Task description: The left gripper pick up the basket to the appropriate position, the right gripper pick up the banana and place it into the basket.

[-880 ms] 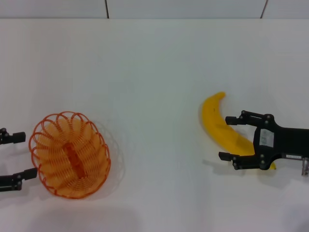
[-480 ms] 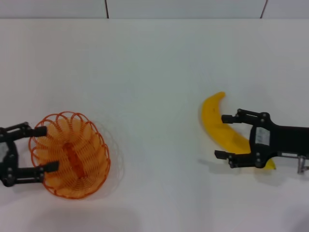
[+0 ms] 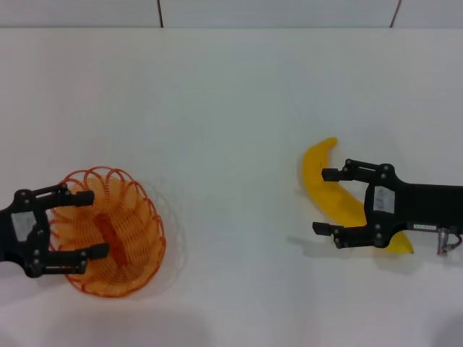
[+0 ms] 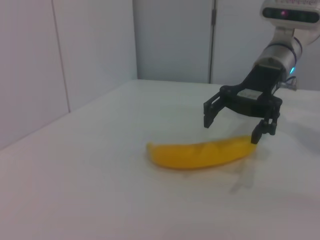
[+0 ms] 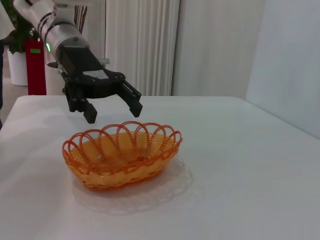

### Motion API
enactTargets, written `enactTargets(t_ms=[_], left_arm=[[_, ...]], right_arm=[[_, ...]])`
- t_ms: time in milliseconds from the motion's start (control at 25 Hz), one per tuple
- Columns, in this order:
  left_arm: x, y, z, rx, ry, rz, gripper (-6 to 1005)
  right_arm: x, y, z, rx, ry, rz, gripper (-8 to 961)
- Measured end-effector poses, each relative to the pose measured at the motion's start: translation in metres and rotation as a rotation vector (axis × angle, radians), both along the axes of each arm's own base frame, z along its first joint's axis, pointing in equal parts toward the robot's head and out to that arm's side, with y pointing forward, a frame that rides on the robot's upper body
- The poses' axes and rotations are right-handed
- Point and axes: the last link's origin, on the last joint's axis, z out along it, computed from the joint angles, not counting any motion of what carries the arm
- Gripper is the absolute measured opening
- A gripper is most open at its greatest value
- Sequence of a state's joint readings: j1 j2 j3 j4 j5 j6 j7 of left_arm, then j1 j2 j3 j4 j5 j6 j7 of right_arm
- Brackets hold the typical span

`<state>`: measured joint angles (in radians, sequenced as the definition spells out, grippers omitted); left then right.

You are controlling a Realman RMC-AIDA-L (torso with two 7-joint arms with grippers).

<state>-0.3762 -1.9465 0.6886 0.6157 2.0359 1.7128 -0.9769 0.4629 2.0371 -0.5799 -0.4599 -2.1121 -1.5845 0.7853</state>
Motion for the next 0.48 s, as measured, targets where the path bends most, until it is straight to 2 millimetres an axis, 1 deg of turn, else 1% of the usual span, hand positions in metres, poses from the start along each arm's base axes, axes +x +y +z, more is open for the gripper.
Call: enactTargets(t_ms=[120,240,320,360,480], left_arm=[[0.003,0.003,0.001,-0.003,-0.010,0.010,876],[0.009,0.015,0.017,0.004,-0.022,0.091,877],[0.018,0.030,0.038,0.007,0.000,0.191,877],[0.027,0.043,0.053,0.007,0.023,0.272,877],[0.052,0.071,0.083,0.006,0.111,0.420,877]], right_arm=[[0.000,0.000,0.000,0.000,0.000,0.000,883],[0.000,0.000,0.000,0.000,0.000,0.001,883],[0.000,0.000,0.000,0.000,0.000,0.001,883],[0.000,0.000,0.000,0.001,0.000,0.001,883],[-0.001,0.001,0.000,0.003,0.002,0.002,882]])
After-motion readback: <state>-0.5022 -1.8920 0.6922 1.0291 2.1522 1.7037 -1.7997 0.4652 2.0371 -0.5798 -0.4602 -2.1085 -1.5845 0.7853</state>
